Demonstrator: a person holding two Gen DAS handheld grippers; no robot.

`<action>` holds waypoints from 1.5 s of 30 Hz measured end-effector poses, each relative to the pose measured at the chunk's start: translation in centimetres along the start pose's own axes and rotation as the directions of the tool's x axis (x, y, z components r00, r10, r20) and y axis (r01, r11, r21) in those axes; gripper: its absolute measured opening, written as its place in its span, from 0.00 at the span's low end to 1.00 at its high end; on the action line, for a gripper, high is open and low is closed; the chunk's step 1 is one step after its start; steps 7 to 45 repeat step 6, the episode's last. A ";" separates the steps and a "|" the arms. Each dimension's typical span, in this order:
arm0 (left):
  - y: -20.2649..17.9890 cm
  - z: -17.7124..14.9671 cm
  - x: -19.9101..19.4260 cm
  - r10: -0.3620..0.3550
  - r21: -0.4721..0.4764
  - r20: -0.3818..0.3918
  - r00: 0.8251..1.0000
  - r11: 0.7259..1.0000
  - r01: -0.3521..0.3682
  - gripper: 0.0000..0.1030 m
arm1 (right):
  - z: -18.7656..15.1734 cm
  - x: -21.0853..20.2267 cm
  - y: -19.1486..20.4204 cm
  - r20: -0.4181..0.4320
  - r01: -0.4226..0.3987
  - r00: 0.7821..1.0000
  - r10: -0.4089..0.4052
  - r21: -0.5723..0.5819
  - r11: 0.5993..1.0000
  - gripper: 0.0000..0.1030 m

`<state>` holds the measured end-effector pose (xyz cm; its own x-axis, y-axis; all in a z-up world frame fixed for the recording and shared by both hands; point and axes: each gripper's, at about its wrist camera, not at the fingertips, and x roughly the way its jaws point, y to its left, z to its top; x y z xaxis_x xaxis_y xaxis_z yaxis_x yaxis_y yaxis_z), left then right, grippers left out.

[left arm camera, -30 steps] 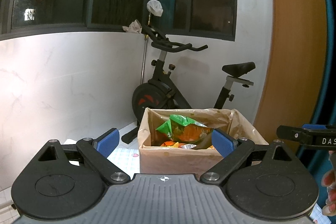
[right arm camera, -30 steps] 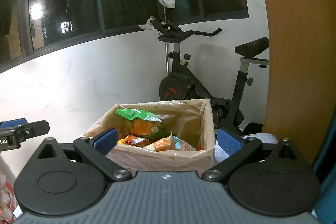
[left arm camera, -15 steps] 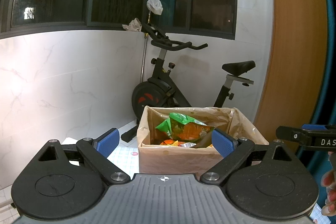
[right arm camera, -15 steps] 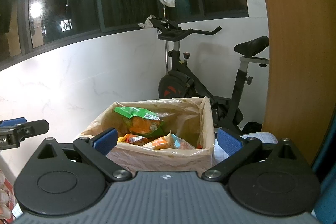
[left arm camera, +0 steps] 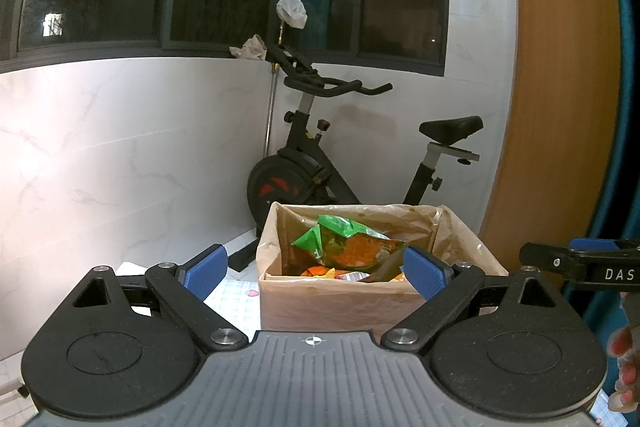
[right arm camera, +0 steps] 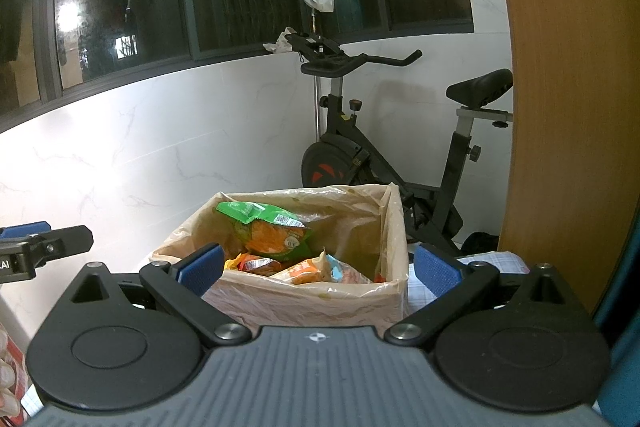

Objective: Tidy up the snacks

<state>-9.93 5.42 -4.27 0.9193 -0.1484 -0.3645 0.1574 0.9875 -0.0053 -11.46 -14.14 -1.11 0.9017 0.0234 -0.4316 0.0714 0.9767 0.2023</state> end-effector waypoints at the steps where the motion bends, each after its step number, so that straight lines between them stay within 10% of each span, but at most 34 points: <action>1: 0.1 0.0 0.1 -0.003 0.001 0.000 1.000 1.000 0.003 0.93 | 0.0 0.0 0.0 -0.001 0.000 1.000 0.000 0.000 1.000 1.00; 45: 0.2 -0.1 0.1 0.000 0.000 -0.001 1.000 1.000 0.000 0.93 | -0.1 0.1 -0.1 -0.002 0.000 1.000 0.000 -0.001 1.000 1.00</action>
